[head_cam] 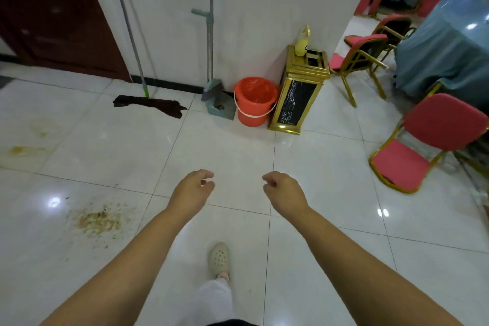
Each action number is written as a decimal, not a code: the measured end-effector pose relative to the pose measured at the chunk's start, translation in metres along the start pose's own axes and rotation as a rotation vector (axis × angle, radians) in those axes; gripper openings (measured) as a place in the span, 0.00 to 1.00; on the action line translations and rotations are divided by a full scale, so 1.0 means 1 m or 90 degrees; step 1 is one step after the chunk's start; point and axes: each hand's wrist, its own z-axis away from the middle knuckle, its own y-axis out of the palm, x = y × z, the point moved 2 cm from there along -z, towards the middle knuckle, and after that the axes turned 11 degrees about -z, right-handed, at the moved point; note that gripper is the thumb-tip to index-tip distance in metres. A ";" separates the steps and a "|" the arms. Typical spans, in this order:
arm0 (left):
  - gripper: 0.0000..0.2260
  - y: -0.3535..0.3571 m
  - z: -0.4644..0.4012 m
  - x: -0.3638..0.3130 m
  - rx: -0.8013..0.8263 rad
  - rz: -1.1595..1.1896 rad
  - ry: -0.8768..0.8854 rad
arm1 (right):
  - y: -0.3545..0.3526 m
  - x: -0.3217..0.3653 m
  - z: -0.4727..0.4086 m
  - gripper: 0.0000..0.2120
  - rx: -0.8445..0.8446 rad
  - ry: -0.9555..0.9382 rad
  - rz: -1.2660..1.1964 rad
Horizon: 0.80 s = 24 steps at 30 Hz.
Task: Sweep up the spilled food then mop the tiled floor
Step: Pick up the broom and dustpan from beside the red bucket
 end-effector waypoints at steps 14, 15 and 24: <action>0.12 -0.062 -0.220 -0.043 -0.002 0.051 -0.033 | -0.012 0.086 -0.228 0.14 0.019 0.002 -0.050; 0.12 -0.064 -0.231 -0.044 -0.004 0.052 -0.038 | -0.013 0.090 -0.241 0.14 0.023 -0.001 -0.050; 0.10 -0.081 -0.343 -0.063 -0.041 0.050 -0.078 | -0.020 0.126 -0.382 0.14 0.077 -0.054 -0.033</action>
